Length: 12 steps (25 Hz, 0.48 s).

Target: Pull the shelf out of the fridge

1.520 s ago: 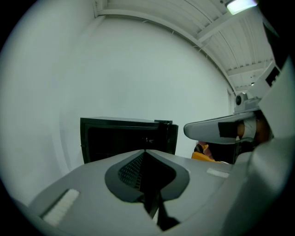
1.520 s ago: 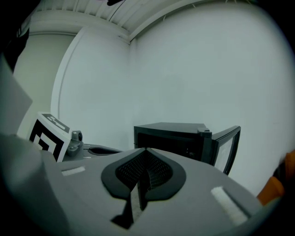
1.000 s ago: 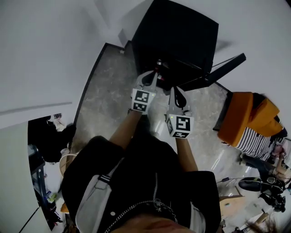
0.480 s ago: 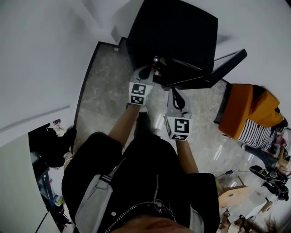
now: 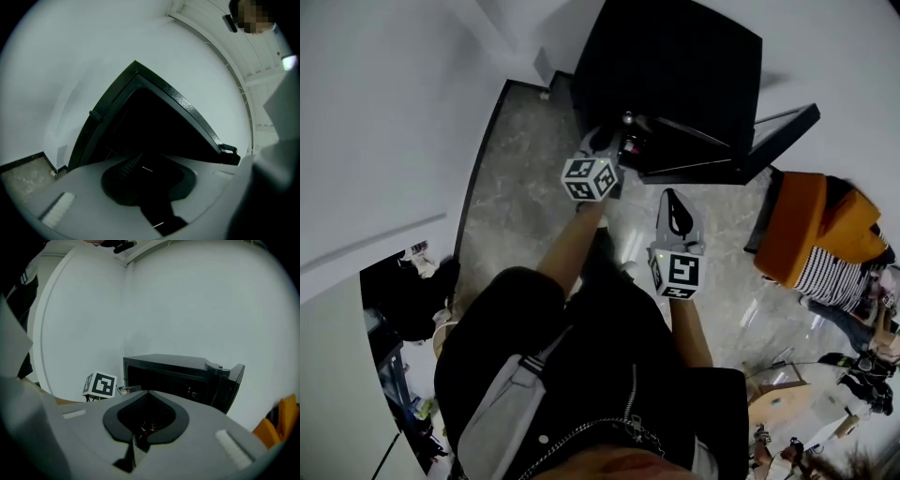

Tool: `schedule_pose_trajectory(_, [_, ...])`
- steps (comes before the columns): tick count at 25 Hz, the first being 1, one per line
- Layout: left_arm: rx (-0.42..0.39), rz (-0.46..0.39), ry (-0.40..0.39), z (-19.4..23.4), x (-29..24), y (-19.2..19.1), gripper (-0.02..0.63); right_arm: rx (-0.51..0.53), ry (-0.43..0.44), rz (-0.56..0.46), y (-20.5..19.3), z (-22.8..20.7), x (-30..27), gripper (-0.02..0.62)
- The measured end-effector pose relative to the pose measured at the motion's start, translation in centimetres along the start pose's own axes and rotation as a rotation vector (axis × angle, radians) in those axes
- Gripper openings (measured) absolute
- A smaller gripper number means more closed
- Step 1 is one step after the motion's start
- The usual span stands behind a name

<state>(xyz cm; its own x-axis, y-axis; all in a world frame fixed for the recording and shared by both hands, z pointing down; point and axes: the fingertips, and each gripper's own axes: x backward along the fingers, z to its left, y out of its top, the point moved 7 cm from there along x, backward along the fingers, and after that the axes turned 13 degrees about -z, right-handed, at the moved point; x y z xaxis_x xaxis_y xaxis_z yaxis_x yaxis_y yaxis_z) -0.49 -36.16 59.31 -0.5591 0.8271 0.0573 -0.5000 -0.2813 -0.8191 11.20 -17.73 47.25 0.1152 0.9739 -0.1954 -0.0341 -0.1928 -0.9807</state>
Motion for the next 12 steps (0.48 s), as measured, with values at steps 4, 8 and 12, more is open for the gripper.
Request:
schedule_pose_trajectory(4, [0.171, -0.028, 0.039, 1.3, -0.9, -0.7, 0.102, 0.004, -0.009, 0.021, -0.3, -0.1, 0.5, 0.002])
schedule_pose_trajectory(8, [0.324, -0.070, 0.110, 2.7, -1.5, -1.2, 0.138, 0.012, -0.024, 0.034, -0.7, -0.4, 1.0, 0.002])
schedule_pose_trajectory(12, [0.442, -0.103, 0.152, 3.9, -2.1, -2.2, 0.143, 0.014, -0.021, 0.045, -1.1, -0.3, 1.2, 0.002])
